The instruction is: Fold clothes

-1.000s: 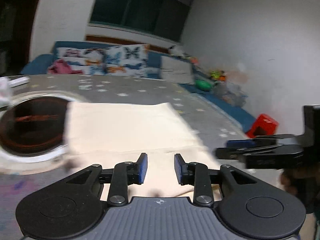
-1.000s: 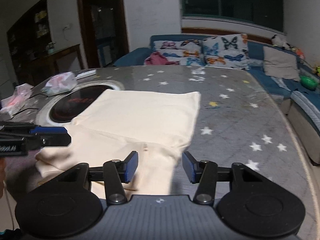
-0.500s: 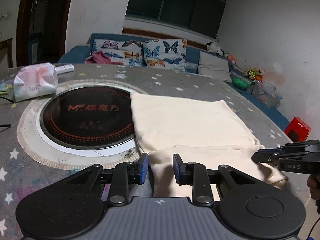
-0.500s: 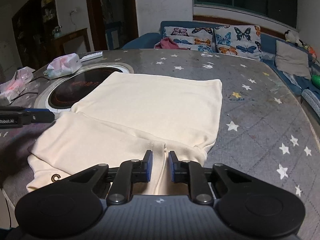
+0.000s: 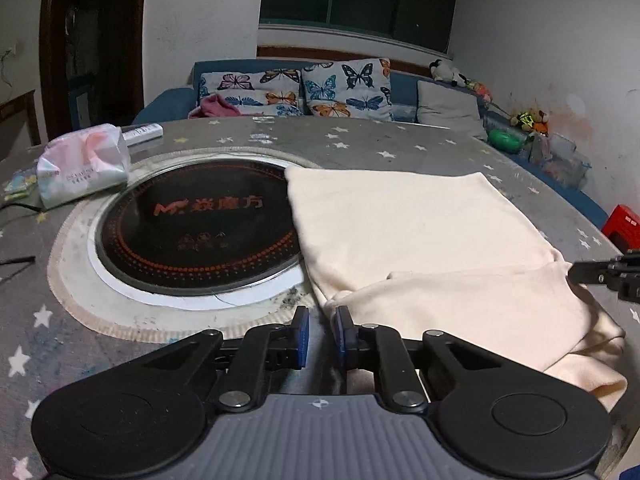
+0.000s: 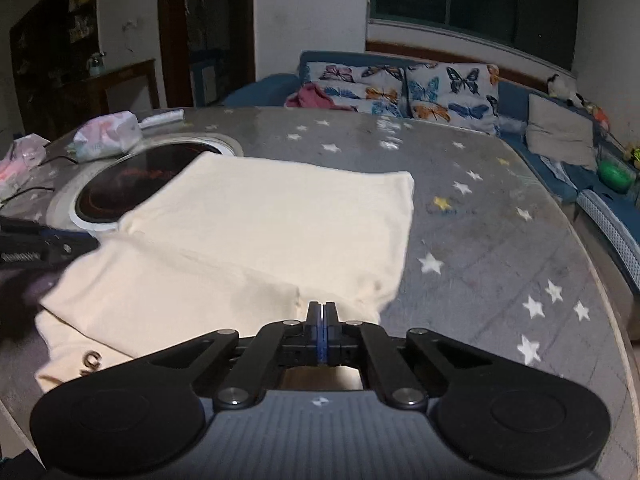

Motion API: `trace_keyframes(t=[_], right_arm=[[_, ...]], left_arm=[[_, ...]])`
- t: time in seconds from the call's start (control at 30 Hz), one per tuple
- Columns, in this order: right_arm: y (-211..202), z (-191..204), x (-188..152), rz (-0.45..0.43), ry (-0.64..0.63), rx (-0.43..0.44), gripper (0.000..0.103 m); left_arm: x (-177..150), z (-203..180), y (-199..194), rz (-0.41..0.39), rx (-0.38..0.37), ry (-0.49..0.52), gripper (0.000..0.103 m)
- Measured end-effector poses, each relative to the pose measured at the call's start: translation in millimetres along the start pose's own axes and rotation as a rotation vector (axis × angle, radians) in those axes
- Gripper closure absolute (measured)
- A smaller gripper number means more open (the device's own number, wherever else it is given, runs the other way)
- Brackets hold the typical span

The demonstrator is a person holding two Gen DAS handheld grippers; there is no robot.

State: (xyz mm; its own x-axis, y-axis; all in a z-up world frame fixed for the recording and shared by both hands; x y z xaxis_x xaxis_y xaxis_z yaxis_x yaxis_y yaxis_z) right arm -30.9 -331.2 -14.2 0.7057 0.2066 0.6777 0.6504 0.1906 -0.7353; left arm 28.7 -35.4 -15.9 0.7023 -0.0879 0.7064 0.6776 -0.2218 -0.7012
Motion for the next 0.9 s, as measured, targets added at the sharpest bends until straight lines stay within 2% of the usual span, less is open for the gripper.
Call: trace_keyframes(t=[0.1,0.33,0.4,0.5,0.6,0.7,0.9], right_arm=[[-5.0,-1.7,0.0,-0.008,-0.006,-0.014,0.099],[-2.9,18.7,-8.1,0.037,-0.053,0.081,0.098],[-2.4,24.4,-10.5,0.049,-0.066,0.107,0.097],[0.2,24.6,-16.6,0.068,-0.077,0.102,0.097],[-8.7,24.5,-16.5,0.057,-0.094,0.097,0.093],[-6.2,25.4,-21.8,0.083,-0.118,0.100,0.092],[-12.8,24.2,-19.0,0.081,-0.123,0.111,0.088]], left_arm=[[4.7,-5.2,-15.8,-0.028,-0.033,0.013,0.086],[-3.7,-47.9,-22.0,-0.008,-0.135,0.132,0.086],[-8.3,-52.3,-21.2,0.006,-0.134,0.163,0.086],[-15.2,-57.3,-20.4,0.027,-0.129,0.209,0.085],[-22.4,-60.7,-37.5,0.004,-0.160,0.301,0.079],[-37.1,-66.3,-51.6,-0.002,-0.169,0.398,0.068],[-68.7,-84.9,-65.9,-0.046,-0.159,0.628,0.068]])
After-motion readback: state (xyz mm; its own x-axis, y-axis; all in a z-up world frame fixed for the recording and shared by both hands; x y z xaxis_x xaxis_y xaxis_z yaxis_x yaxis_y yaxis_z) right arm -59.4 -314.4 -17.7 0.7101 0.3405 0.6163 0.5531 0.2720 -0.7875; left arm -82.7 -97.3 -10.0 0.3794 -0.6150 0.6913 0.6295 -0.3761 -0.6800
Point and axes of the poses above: each gripper's, at about its wrist camera, not at the fingertips, and y roughly the way its jaws point, z to its left, x to its top, the point moved 6 cm from there along y, roughly the way its jaws point, and after that the axes turned 7 degrees about z, right-handed, at the moved point
